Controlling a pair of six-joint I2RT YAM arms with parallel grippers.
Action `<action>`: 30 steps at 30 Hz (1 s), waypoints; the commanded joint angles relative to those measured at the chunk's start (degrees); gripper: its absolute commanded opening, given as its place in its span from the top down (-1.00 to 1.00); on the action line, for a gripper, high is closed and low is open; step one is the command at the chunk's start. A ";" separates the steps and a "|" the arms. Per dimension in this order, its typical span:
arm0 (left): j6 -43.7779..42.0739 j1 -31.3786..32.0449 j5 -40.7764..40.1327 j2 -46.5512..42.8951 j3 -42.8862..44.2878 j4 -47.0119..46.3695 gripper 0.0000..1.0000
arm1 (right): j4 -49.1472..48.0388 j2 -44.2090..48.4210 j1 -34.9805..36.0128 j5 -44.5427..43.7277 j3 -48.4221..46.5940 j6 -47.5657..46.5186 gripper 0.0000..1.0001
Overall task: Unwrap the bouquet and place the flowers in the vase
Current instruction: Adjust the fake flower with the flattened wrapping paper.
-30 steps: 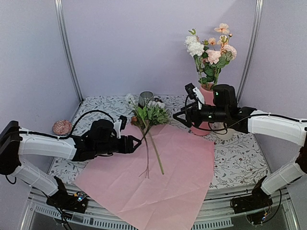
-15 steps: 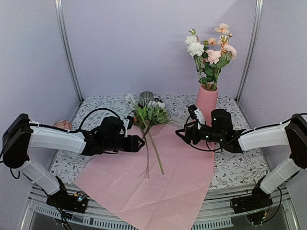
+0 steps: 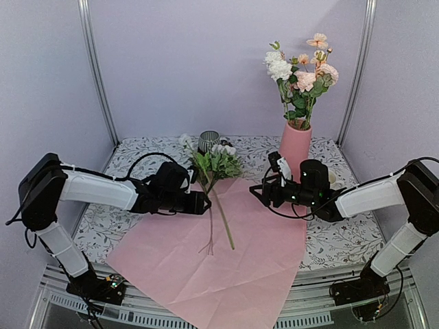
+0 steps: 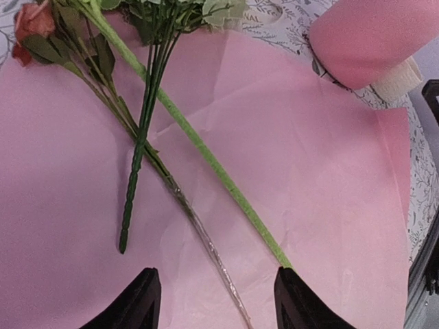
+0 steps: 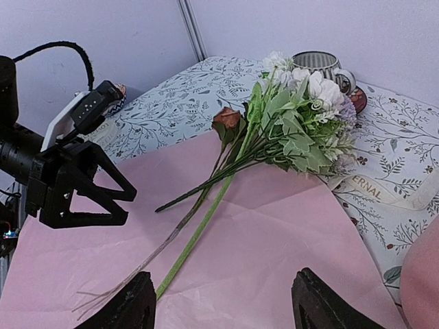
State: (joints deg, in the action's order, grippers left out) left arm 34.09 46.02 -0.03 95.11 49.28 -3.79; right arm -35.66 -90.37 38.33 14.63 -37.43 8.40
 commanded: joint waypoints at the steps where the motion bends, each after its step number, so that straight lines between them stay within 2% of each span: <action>1: 0.00 -0.62 -0.65 2.54 3.54 3.48 -0.17 | -2.14 -0.78 0.37 -0.90 -0.35 0.56 -0.40; 9: -4.25 -2.93 -2.21 6.50 7.27 7.73 -0.24 | -1.96 -0.95 0.35 -1.09 -0.41 0.49 -0.41; 18: -7.70 -4.70 -1.09 8.73 8.81 7.59 -0.50 | -1.61 -1.60 0.35 -1.01 -0.95 0.22 -0.41; 24: -9.29 -6.88 1.72 12.85 12.08 8.43 -0.34 | -1.35 -1.83 0.35 -1.08 -1.09 -0.03 -0.41; 30: -10.42 -7.11 0.85 15.95 15.83 11.04 -0.15 | -1.03 -1.92 0.38 -1.19 -1.33 -0.22 -0.41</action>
State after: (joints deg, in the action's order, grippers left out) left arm 25.30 39.38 0.75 109.80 62.63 5.15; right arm -36.27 -91.37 38.37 13.96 -37.47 8.36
